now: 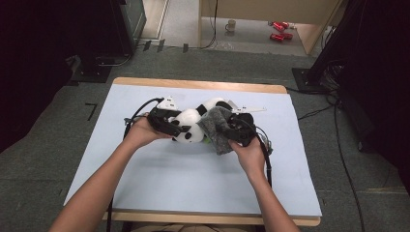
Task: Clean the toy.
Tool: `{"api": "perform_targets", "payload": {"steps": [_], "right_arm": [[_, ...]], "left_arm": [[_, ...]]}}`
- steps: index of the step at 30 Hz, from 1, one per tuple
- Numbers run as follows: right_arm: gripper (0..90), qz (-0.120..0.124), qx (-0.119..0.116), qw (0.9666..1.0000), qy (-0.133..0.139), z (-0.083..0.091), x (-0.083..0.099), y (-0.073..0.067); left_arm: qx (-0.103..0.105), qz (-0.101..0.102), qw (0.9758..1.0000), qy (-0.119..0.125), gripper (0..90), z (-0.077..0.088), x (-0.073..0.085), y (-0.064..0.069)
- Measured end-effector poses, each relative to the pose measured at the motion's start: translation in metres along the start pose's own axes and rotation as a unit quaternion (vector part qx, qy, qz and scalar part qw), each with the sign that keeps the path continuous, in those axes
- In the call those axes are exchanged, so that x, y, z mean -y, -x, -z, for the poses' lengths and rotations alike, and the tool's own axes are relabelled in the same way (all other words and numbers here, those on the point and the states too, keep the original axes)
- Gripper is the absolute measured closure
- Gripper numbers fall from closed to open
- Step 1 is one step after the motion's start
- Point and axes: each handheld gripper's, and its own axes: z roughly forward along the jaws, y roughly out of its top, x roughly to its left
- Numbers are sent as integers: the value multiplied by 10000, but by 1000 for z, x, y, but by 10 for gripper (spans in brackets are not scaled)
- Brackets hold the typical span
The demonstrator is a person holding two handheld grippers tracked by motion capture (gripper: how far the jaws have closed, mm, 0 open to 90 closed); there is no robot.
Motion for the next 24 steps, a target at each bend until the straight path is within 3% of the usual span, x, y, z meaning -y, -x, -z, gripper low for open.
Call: {"api": "perform_targets", "payload": {"steps": [2,4,7,10,15,19,21,24], "right_arm": [[751,36,-20,10000,48,1,0,-1],[752,53,-3,10000,51,2,-1,-2],[753,44,-20,10000,66,5,-2,-2],[754,25,-23,9998,177,12,-6,-2],[755,-6,-70,9990,445,28,-13,-2],[758,24,-274,9985,466,32,-13,-9],[760,81,-423,9983,401,27,-9,-18],[764,267,-711,9970,157,14,-3,-35]], "left_arm": [[-54,322,9995,-23,506,2,1,-1],[-107,494,9987,22,605,5,2,1],[-184,737,9969,218,662,9,3,5],[-247,1127,9922,475,686,17,0,6],[-623,1638,9806,876,689,32,0,11],[-674,1866,9768,809,676,24,13,23],[-667,2011,9732,891,670,21,20,26],[-603,2113,9721,823,648,22,21,23]]}}
